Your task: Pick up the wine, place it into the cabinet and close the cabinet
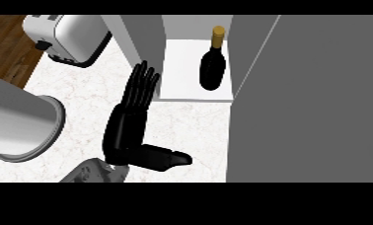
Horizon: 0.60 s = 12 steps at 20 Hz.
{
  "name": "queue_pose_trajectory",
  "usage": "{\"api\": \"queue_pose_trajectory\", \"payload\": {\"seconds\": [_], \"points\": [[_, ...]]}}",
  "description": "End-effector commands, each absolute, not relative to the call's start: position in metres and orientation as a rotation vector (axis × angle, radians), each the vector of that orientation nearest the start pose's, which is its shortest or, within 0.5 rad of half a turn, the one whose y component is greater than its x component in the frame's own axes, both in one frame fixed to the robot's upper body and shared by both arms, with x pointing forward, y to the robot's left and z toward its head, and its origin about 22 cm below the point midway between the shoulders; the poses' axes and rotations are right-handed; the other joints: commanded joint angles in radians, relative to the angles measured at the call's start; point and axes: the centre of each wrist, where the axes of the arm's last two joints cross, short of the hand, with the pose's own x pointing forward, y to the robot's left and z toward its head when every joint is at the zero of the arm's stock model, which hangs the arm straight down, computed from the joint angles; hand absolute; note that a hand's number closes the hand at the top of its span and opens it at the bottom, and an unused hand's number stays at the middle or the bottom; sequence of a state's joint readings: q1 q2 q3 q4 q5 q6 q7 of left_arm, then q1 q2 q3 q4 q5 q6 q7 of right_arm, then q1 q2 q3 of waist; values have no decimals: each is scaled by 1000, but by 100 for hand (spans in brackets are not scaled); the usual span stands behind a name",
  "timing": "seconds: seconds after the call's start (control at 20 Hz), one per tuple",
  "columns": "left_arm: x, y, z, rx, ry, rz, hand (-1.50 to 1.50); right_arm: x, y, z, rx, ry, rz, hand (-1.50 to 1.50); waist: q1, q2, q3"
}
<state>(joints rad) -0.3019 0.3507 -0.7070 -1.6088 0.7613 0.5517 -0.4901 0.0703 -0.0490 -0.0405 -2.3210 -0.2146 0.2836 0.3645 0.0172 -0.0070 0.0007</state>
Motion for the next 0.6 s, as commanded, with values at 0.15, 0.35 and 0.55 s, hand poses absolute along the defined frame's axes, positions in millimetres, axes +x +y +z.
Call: {"api": "queue_pose_trajectory", "payload": {"seconds": [0.15,0.35,0.55], "points": [[198,152,62,-392,-1851,126,-150,177,-259,155,216,-1877,379,150,-13,5,0],[180,165,78,-358,-1882,156,-150,168,-249,161,247,-1825,600,150,-6,3,0],[159,191,70,-244,-1896,180,-150,143,-235,164,344,-1758,738,150,-7,0,-1]]}}
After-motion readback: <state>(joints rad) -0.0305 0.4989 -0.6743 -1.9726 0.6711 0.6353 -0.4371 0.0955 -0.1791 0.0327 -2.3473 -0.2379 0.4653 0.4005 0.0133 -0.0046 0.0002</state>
